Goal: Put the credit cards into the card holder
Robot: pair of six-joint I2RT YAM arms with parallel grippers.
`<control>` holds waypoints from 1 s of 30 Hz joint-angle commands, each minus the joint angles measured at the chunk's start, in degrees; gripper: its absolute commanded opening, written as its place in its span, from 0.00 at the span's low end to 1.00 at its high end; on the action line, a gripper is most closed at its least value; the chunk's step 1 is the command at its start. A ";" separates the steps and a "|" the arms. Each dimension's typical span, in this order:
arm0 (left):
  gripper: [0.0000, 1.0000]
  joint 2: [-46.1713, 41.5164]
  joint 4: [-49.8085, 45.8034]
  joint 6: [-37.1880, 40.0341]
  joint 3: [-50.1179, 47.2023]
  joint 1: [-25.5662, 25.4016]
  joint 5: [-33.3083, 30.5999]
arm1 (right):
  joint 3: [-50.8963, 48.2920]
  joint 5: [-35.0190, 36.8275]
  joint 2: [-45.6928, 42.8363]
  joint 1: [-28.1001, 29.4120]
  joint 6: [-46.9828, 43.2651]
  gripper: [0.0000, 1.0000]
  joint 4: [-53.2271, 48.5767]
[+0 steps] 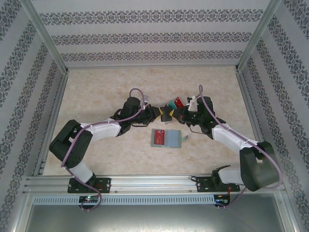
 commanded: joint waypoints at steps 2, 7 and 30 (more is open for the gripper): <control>0.04 -0.09 3.12 0.41 0.08 -0.13 0.88 | -1.34 -0.41 0.85 -0.05 -0.68 0.07 0.49; 0.00 -0.62 -0.31 2.08 -1.49 -0.20 0.44 | -2.18 4.51 0.87 0.08 -6.20 0.28 -8.24; 0.00 4.74 -8.70 11.78 -5.58 -6.89 -5.57 | -2.82 14.21 5.64 2.55 -17.59 0.31 -22.81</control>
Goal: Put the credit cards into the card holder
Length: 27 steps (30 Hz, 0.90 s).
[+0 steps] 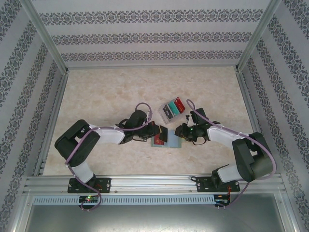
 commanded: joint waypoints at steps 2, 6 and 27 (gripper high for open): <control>0.00 2.66 -1.79 2.99 0.94 -1.15 -1.31 | 0.44 2.55 0.12 0.65 -2.48 0.31 -2.87; 0.00 3.96 0.64 1.92 -0.75 -1.83 -2.29 | 0.16 3.71 0.67 0.74 -2.85 0.31 -3.62; 0.02 5.67 -2.18 1.56 2.08 -5.36 -5.65 | 0.13 6.79 4.42 2.09 -3.21 0.29 -3.73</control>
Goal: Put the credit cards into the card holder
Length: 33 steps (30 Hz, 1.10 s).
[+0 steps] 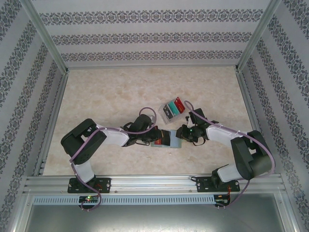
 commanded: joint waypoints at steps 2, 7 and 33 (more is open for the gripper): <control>0.02 3.50 -2.26 -0.35 2.51 -2.21 -1.52 | -0.58 3.17 2.82 1.12 -0.43 0.29 -1.02; 0.04 5.85 0.23 -2.20 3.80 -3.39 -0.99 | -0.68 2.78 3.49 1.14 -0.14 0.29 -0.41; 0.29 4.50 -8.23 -0.65 8.27 -5.96 -4.57 | 1.15 3.72 -2.86 1.38 1.87 0.32 -1.70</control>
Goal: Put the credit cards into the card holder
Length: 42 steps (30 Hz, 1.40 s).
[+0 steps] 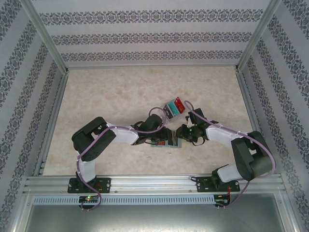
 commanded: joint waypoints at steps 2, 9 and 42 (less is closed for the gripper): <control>0.36 -4.06 -5.65 1.48 -1.73 -1.29 -4.49 | 2.17 2.94 -4.07 0.29 -0.45 0.33 -2.68; 0.56 -8.71 -8.95 4.10 -2.05 -0.48 -6.93 | 8.04 4.63 -5.77 -0.65 -5.30 0.35 -7.10; 0.65 -19.67 -11.37 3.00 -7.99 13.26 -8.89 | 43.35 26.99 18.39 9.40 -27.92 0.38 -27.22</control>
